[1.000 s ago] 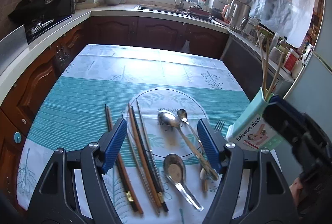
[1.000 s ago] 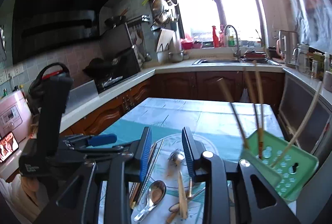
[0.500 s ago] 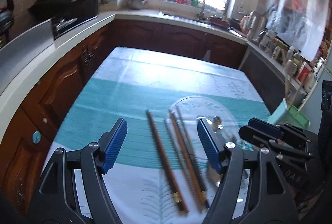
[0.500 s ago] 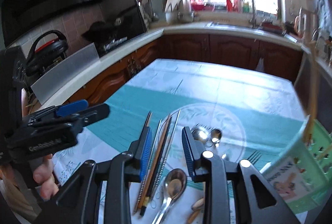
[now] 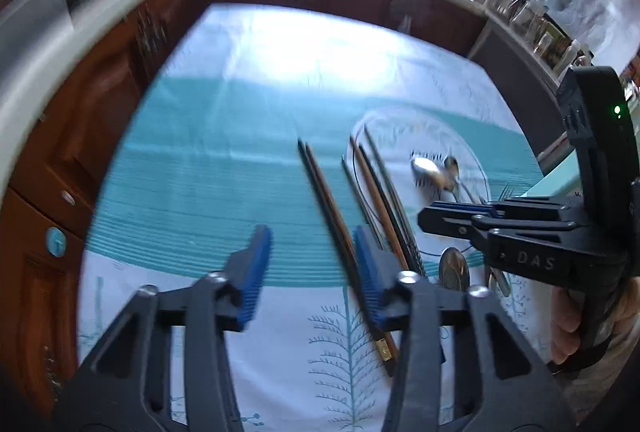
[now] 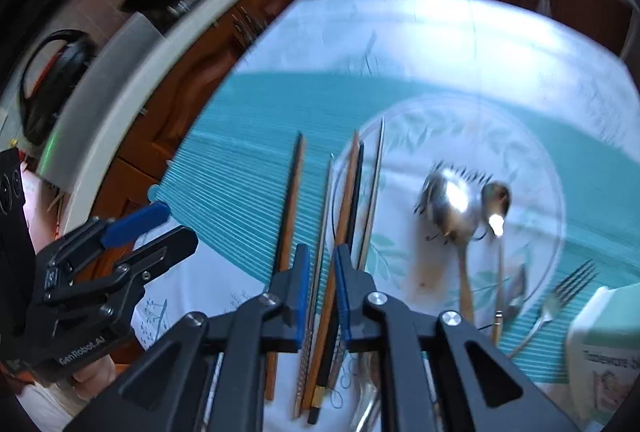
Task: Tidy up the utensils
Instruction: 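Move both tools back over the chopsticks on the placemat, then grasp a wooden chopstick with the left tool while the right tool grasps another wooden chopstick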
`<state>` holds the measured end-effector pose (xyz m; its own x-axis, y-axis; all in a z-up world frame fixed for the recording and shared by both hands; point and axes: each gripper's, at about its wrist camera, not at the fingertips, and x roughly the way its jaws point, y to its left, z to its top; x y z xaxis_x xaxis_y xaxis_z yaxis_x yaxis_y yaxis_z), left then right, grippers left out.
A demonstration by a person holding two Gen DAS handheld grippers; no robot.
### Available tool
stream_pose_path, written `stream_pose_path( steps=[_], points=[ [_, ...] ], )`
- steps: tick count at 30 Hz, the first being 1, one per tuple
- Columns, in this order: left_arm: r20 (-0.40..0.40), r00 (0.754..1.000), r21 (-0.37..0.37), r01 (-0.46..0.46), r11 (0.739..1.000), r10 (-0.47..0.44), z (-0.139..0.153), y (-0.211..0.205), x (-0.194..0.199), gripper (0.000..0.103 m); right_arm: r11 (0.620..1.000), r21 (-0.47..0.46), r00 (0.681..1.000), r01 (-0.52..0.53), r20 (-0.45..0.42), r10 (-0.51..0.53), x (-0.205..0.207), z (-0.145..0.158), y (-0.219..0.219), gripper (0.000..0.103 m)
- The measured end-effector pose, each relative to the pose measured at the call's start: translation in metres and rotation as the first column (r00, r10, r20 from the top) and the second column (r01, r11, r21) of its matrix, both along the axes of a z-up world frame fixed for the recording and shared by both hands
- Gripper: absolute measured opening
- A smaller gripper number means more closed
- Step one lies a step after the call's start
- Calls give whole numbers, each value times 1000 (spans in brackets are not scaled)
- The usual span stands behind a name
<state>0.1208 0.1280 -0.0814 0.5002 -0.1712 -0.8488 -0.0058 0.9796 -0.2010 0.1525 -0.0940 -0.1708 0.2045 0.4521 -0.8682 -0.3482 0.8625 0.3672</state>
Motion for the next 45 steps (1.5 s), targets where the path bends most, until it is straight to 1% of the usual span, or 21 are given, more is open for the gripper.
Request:
stream_pose_path(
  steps=[1, 2, 4, 7, 10, 11, 15, 19, 20, 21, 25, 27, 29, 35, 42, 45],
  points=[
    [-38, 999, -21, 0, 1000, -1, -7, 3, 8, 29, 1000, -1, 1000, 2, -20, -2, 3, -5, 1, 11],
    [-59, 998, -30, -3, 1000, 1, -12, 4, 12, 25, 1000, -4, 999, 1, -40, -1, 6, -10, 3, 10],
    [-98, 995, -50, -9, 999, 4, -22, 8, 22, 23, 1000, -6, 997, 2, -73, -2, 10, -16, 7, 9],
    [-130, 992, -64, -7, 998, -1, -32, 9, 29, 19, 1000, -21, 993, 4, -115, -7, 16, -25, 12, 9],
    [-145, 989, -74, 3, 997, -14, -38, 5, 34, 18, 999, -44, 989, 0, -146, -6, 16, -32, 15, 9],
    [-145, 989, -72, 5, 997, -15, -38, 1, 34, 18, 999, -52, 988, 0, -152, -7, 19, -34, 18, 7],
    [-153, 988, -73, 15, 997, -26, -41, -7, 37, 18, 997, -72, 989, -7, -150, -4, 21, -33, 24, 7],
    [-159, 987, -75, 18, 997, -30, -40, -10, 40, 18, 991, -133, 992, -25, -123, 9, 21, -31, 31, 7],
    [-158, 987, -79, 22, 997, -34, -40, -10, 40, 18, 986, -166, 992, -26, -128, 5, 22, -34, 33, 7],
    [-158, 987, -83, 22, 996, -35, -39, -10, 40, 18, 985, -170, 990, -23, -139, -1, 23, -37, 35, 7],
    [-162, 986, -91, 29, 995, -44, -37, -15, 44, 18, 981, -193, 991, -24, -130, -2, 29, -36, 37, 7],
    [-169, 984, -90, 34, 995, -49, -37, -17, 48, 14, 979, -204, 992, -25, -123, -1, 31, -35, 40, 7],
    [-185, 981, -95, 35, 995, -52, -38, -19, 53, 12, 980, -199, 992, -19, -129, -7, 32, -35, 40, 7],
    [-230, 972, -104, 32, 994, -56, -46, -29, 67, 10, 986, -168, 988, -4, -151, -22, 35, -36, 32, 7],
    [-275, 960, -84, 35, 996, -57, -58, -39, 74, 10, 987, -159, 987, 7, -157, -33, 28, -36, 20, 7],
    [-276, 960, -74, 35, 997, -54, -59, -42, 75, 10, 988, -154, 986, 13, -159, -38, 25, -35, 16, 7]
  ],
)
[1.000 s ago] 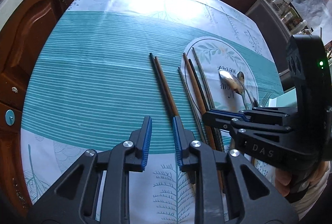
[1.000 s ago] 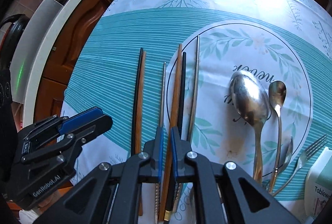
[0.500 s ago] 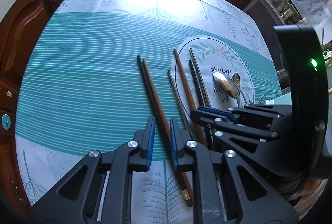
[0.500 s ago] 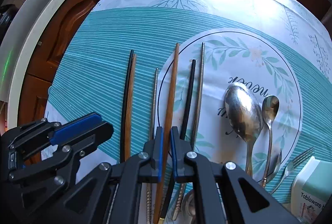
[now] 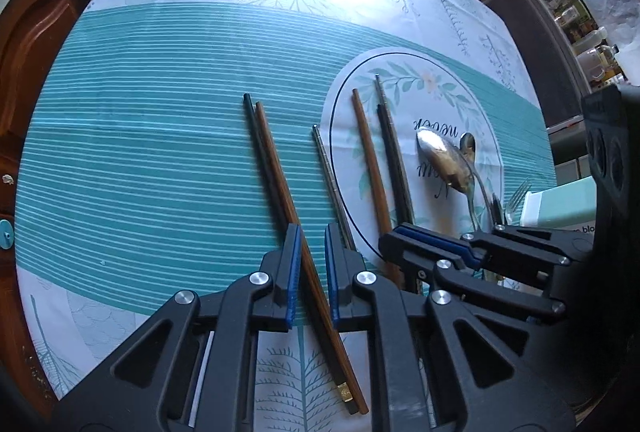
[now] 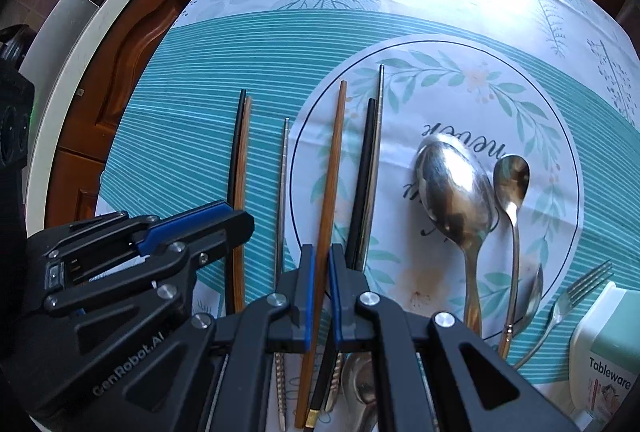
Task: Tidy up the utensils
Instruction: 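Grasp a wooden chopstick with the left tool while the right tool grasps another wooden chopstick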
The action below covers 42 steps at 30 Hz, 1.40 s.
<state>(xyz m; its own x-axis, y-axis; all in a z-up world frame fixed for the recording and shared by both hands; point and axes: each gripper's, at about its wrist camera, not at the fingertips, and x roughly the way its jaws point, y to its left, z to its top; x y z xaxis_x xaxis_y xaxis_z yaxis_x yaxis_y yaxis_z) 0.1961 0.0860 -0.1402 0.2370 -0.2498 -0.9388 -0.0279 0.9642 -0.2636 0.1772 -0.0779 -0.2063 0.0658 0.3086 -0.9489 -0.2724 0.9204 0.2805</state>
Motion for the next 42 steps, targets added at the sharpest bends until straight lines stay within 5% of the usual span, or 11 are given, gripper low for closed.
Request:
stream_pose_path(
  steps=[42],
  points=[
    [-46, 999, 116, -2, 993, 7, 0, -31, 15, 10, 999, 43, 1000, 20, 8, -21, -11, 9, -27, 7]
  ],
)
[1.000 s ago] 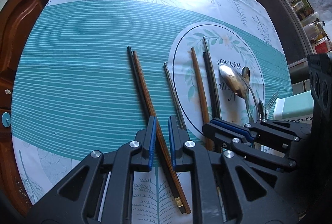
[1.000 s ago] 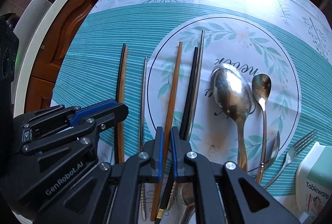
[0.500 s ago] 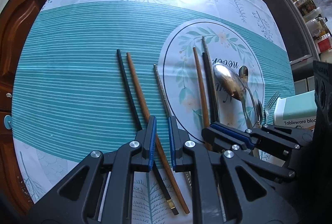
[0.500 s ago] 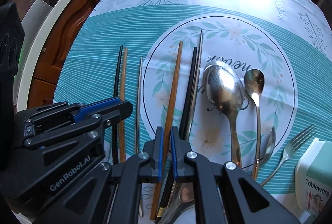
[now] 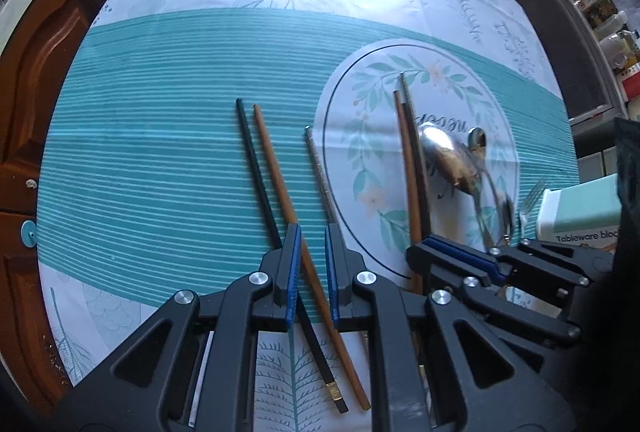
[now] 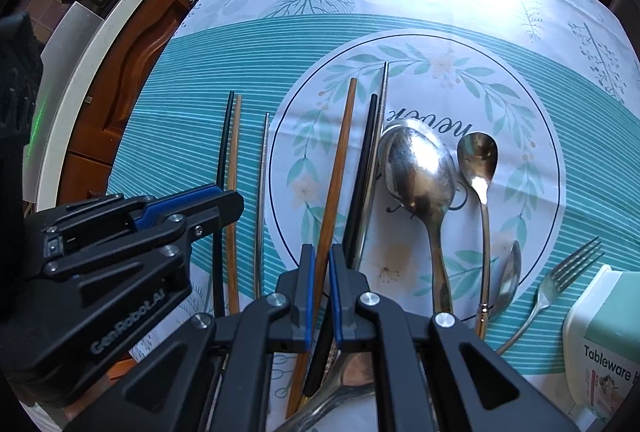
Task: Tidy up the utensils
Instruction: 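Grasp a wooden chopstick with the left tool while the right tool grasps another wooden chopstick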
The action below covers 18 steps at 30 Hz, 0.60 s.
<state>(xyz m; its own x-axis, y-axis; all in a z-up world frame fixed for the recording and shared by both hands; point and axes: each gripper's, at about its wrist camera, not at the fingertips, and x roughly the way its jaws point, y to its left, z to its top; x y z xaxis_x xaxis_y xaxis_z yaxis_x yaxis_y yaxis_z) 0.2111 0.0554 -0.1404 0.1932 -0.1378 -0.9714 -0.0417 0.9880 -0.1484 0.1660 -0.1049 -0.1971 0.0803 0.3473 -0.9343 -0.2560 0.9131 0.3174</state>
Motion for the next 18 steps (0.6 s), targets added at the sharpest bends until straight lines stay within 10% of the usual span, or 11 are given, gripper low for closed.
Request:
stream_pose_path(
  steps=[18],
  points=[
    [-70, 997, 58, 16, 998, -12, -17, -15, 12, 10, 997, -65, 1000, -29, 1, 29, 5, -4, 6, 6]
  ],
)
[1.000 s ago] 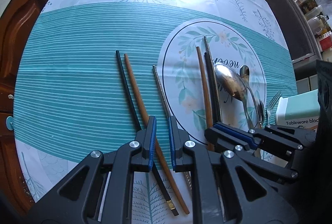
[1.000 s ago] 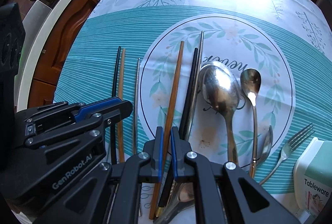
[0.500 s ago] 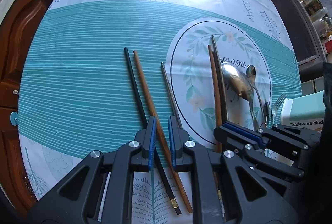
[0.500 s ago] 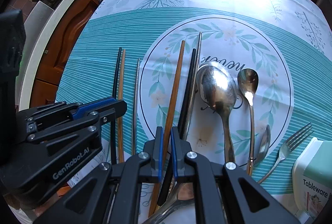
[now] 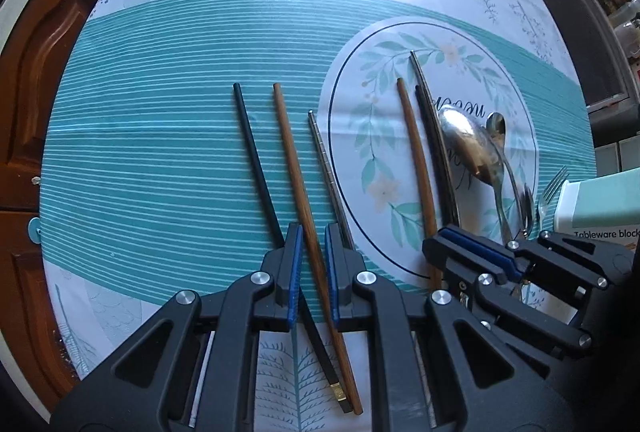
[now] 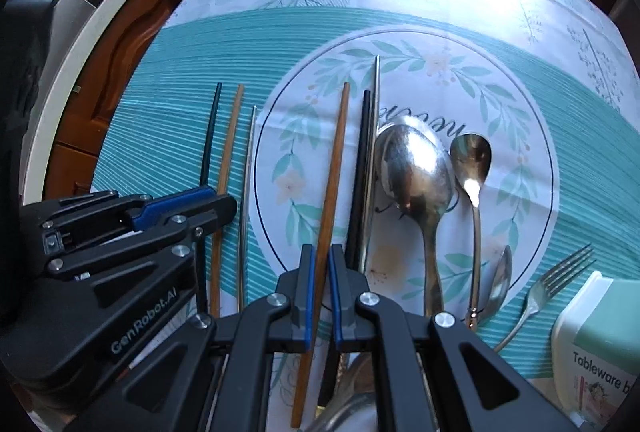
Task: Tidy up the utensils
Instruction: 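Grasp a wooden chopstick with the left tool while the right tool grasps another wooden chopstick, then lift both wooden chopsticks and lower them into the green holder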
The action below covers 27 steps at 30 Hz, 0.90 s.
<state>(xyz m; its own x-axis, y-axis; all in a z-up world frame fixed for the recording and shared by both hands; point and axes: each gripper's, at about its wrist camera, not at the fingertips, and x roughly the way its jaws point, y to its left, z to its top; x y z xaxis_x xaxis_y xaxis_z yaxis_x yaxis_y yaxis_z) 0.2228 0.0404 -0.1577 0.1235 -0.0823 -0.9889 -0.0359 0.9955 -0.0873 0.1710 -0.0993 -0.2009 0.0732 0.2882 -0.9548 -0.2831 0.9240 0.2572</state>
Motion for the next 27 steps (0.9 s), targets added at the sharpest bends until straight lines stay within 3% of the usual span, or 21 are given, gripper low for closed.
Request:
stream_pose_path(
  steps=[5, 9, 11, 13, 18, 22, 24, 27],
  points=[
    [-30, 999, -4, 10, 1000, -10, -2, -5, 7, 8, 1000, -23, 1000, -14, 6, 14, 0, 0, 7, 7],
    [-11, 1000, -34, 6, 999, -6, -2, 1, 7, 4, 999, -22, 1000, -23, 17, 24, 1, -1, 11, 7],
    [12, 1000, -81, -10, 997, 11, 0, 7, 6, 4, 1000, 2, 1000, -14, 14, 14, 1, -2, 11, 6],
    [60, 998, -75, -10, 997, 15, 7, 10, -1, 4, 999, 52, 1000, 0, 3, 0, 1, -2, 5, 6],
    [194, 981, -94, 14, 995, 4, 38, 11, -24, 4, 984, 180, 994, 9, 105, -28, -13, 24, -7, 5],
    [342, 940, -86, 20, 996, 11, 72, 16, -46, 4, 961, 275, 970, -14, 237, -54, -35, 54, -18, 5],
    [399, 917, -97, 24, 995, 16, 88, 10, -57, 4, 949, 312, 933, -40, 351, -76, -54, 75, -24, 5],
    [497, 867, -96, 36, 995, 17, 117, 8, -71, 4, 933, 354, 886, -61, 450, -113, -75, 94, -35, 5]
  ],
)
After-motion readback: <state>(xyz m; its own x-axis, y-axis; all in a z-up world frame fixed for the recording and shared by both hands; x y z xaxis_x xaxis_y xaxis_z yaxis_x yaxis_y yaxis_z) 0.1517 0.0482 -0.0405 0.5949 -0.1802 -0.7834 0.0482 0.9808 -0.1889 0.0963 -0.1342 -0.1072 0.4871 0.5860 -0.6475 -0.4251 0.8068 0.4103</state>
